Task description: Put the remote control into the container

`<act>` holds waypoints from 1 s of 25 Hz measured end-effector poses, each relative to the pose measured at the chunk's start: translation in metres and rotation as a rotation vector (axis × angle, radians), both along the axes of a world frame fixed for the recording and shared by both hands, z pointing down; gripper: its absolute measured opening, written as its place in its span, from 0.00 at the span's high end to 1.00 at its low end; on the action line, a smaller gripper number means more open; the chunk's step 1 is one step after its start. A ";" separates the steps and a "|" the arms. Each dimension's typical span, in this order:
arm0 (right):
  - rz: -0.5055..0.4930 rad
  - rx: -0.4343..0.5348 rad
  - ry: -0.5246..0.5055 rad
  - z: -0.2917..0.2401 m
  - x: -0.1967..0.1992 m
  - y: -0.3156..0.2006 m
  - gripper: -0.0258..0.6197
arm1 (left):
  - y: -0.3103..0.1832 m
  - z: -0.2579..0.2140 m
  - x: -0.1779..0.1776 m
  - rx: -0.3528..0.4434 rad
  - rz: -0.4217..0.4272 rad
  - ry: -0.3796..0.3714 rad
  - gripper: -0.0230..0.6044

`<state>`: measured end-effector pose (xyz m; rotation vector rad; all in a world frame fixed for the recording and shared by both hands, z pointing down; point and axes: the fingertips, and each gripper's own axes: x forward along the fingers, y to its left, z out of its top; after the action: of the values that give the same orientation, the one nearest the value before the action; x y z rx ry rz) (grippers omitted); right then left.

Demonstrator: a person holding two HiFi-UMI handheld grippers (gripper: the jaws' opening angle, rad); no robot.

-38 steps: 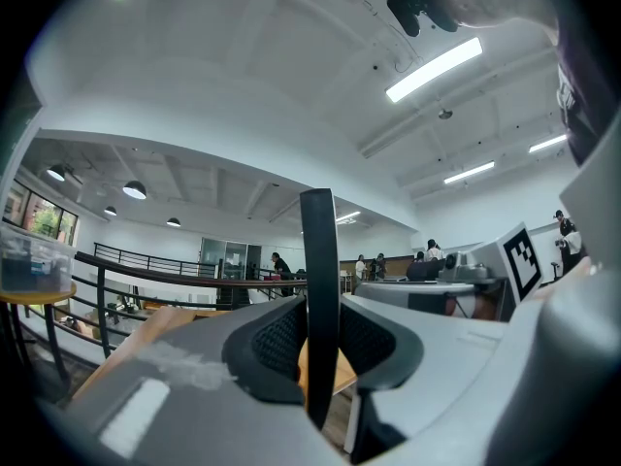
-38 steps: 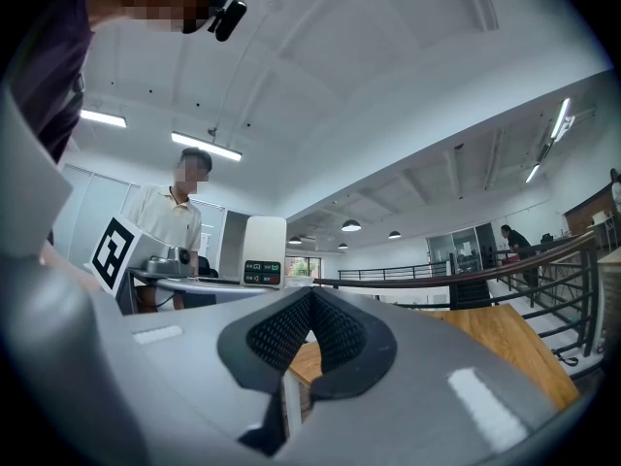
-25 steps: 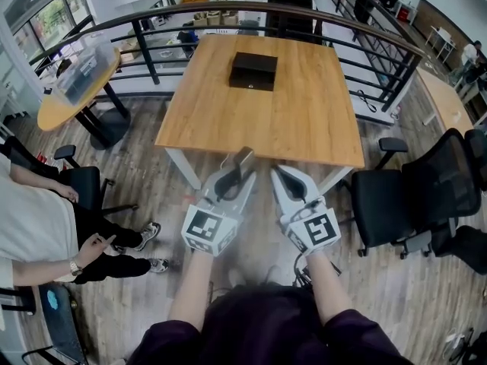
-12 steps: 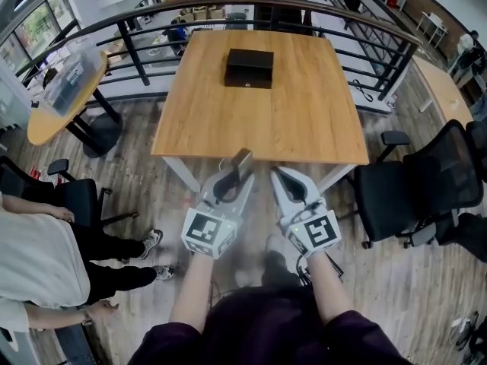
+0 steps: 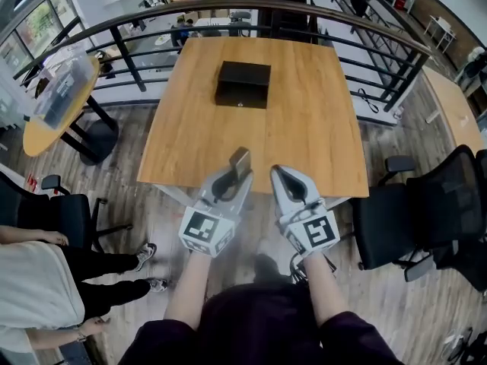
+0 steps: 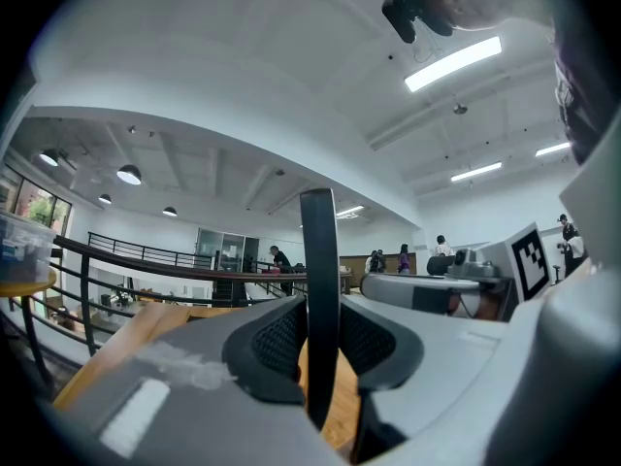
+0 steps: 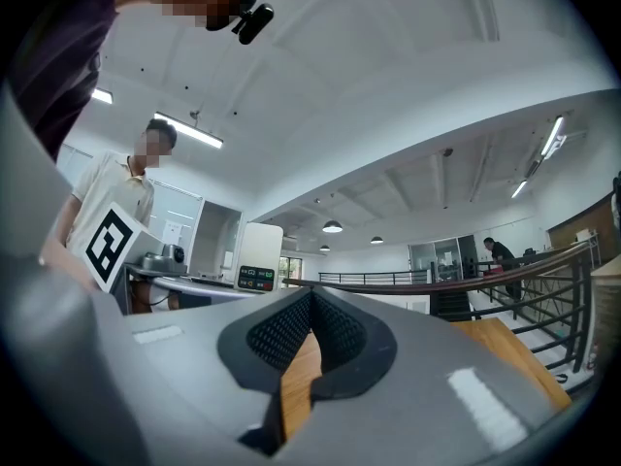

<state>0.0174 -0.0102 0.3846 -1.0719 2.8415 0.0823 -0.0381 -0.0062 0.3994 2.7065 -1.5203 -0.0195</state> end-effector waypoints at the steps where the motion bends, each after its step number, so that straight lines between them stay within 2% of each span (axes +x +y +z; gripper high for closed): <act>1: -0.005 0.001 -0.003 -0.002 0.003 -0.014 0.95 | -0.015 -0.002 0.004 0.001 -0.004 0.000 0.82; 5: -0.021 -0.004 -0.012 -0.004 0.012 -0.060 0.95 | -0.063 -0.007 0.014 0.006 -0.015 -0.006 0.82; 13: -0.045 -0.039 -0.011 0.002 0.006 -0.126 0.95 | -0.128 -0.007 0.012 -0.019 -0.032 -0.008 0.82; 25: 0.013 -0.064 0.022 0.020 -0.041 -0.223 0.95 | -0.227 0.008 -0.035 -0.016 0.012 -0.052 0.82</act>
<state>-0.0241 -0.2332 0.4048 -1.1080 2.8759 0.0049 -0.0735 -0.2336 0.4072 2.7245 -1.5100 0.0641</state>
